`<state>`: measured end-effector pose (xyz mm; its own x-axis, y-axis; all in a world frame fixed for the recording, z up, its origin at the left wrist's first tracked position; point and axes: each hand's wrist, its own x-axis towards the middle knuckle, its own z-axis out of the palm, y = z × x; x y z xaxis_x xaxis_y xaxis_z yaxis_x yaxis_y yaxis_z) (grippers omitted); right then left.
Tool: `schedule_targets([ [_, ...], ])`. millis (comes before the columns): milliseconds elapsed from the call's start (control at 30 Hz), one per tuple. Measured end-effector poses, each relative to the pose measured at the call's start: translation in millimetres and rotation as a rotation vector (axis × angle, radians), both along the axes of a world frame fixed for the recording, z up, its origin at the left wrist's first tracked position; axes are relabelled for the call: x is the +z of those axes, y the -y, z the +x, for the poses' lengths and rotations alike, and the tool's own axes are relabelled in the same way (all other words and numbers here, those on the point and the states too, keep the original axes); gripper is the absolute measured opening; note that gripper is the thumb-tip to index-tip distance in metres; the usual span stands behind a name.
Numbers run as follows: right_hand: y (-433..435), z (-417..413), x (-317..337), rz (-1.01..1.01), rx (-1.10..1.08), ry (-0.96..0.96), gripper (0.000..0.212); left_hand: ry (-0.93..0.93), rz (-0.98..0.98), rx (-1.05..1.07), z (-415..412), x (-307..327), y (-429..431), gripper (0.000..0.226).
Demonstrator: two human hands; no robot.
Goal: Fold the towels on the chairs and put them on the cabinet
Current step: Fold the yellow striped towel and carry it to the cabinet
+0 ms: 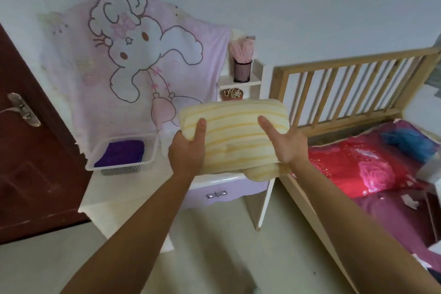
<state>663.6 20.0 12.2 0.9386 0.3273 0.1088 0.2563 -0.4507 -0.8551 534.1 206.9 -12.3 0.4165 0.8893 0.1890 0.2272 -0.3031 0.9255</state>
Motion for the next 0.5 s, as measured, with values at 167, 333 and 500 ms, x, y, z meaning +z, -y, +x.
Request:
schedule_targets([
  [167,-95.3,103.9,-52.4,-0.134,-0.007,-0.034,0.107,-0.2,-0.122,-0.132,86.8,-52.3,-90.9,0.101],
  [333,-203.4,189.8,-85.9,-0.332,0.099,-0.132,0.103,-0.317,-0.224,-0.119,147.5,-74.3,-177.1,0.094],
  [500,-306.7,232.9,-117.0,-0.427,0.177,-0.21,0.127,-0.435,-0.194,-0.264,167.1,-105.8,-255.9,0.107],
])
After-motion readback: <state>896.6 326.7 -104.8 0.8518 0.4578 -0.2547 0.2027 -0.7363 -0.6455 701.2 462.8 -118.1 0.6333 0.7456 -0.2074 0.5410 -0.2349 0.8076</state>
